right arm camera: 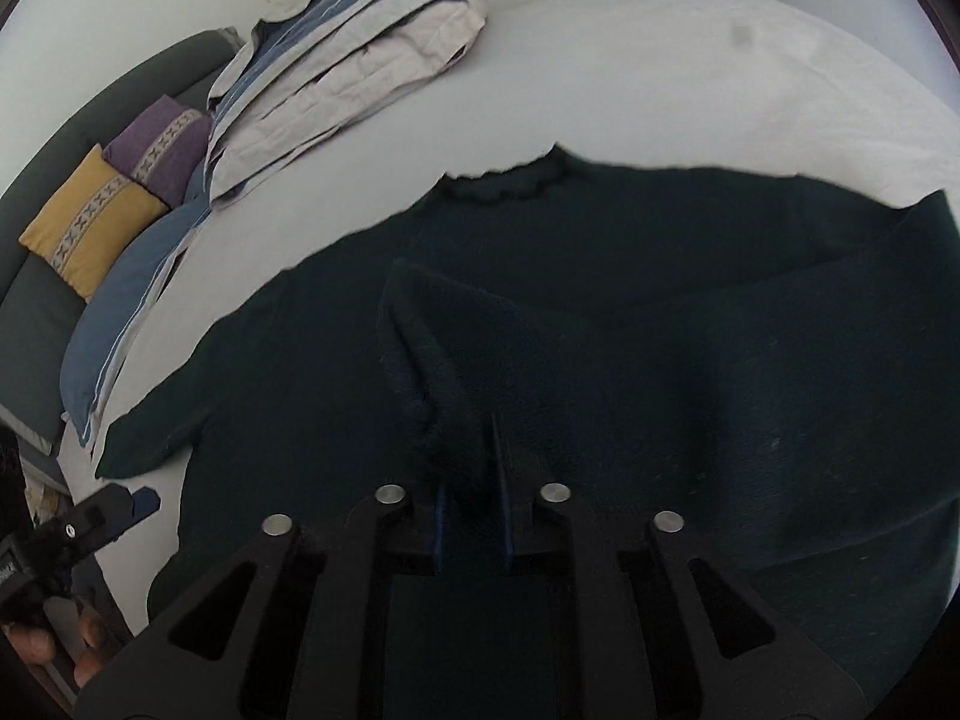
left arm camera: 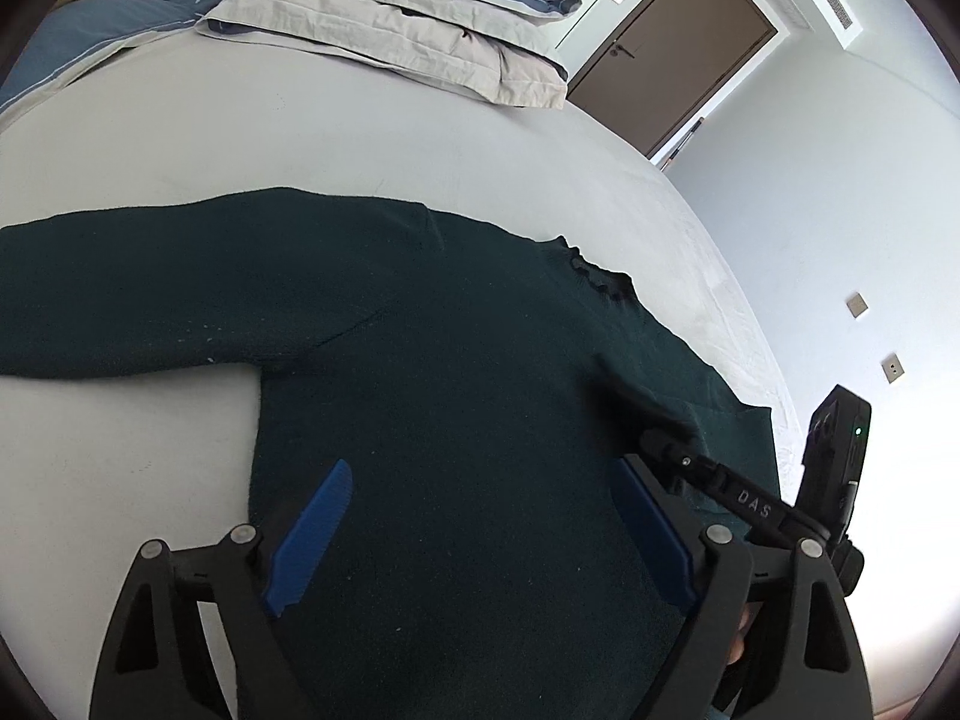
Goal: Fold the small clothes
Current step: 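Fold the sleeve across the body with the right gripper while the left gripper pins the sweater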
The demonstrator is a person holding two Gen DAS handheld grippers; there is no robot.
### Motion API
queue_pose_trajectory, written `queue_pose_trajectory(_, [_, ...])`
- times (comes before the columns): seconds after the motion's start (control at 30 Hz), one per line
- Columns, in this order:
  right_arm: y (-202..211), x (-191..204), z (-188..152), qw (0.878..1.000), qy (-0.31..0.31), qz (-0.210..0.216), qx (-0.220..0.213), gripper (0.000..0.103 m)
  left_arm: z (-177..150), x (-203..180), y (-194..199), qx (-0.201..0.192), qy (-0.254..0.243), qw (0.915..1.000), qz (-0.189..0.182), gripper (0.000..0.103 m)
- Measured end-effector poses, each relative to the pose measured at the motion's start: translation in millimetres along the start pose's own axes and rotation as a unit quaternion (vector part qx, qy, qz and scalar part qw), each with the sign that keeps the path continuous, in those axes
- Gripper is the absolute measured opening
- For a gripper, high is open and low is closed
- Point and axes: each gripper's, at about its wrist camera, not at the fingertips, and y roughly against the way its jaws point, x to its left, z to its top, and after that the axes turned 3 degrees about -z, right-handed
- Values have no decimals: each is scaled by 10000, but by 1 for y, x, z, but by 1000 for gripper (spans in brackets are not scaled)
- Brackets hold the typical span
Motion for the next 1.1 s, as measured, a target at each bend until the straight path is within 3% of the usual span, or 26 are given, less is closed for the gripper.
queue_pose_trajectory(0.03, [0,-6,-17,9998,-84,182,-13,51,1,-2,-4,40,6,10000,-40,90])
queue_pose_trajectory(0.1, [14,2,-60,9995,-65,260,-139,55,5,-8,-16,136,-18,9998,-127,90])
queue_pose_trajectory(0.17, [33,-5,-69,9993,-74,248,-254,55,8,-19,-32,250,-86,9995,-170,90])
queue_pose_trajectory(0.27, [96,-38,-60,9981,-344,261,-430,55,14,-37,-56,404,-166,9986,-300,89])
queue_pose_trajectory(0.37, [127,-66,-63,9948,-709,341,-650,55,21,-59,-85,582,-340,9970,-383,74])
queue_pose_trajectory(0.43, [147,-84,-68,9918,-904,372,-818,55,27,-69,-110,854,-409,9948,-384,50])
queue_pose_trajectory(0.5, [160,-98,-70,9896,-1042,347,-931,55,29,-77,-132,1121,-438,9923,-284,40])
queue_pose_trajectory(0.57, [174,-111,-70,9877,-1131,298,-1037,55,28,-83,-144,1174,-515,9916,-190,37])
queue_pose_trajectory(0.7, [188,-134,-68,9843,-1294,170,-1190,55,26,-96,-151,1120,-783,9906,-67,10])
queue_pose_trajectory(0.8, [197,-156,-61,9803,-1484,1,-1300,55,32,-98,-140,925,-856,9920,-116,9])
queue_pose_trajectory(0.93, [215,-191,-45,9716,-1772,-324,-1533,55,42,-100,-115,340,-1120,9931,-51,9])
queue_pose_trajectory(1.1, [211,-239,-12,9675,-2053,-627,-1334,55,50,-78,-105,-141,-1115,9935,192,9])
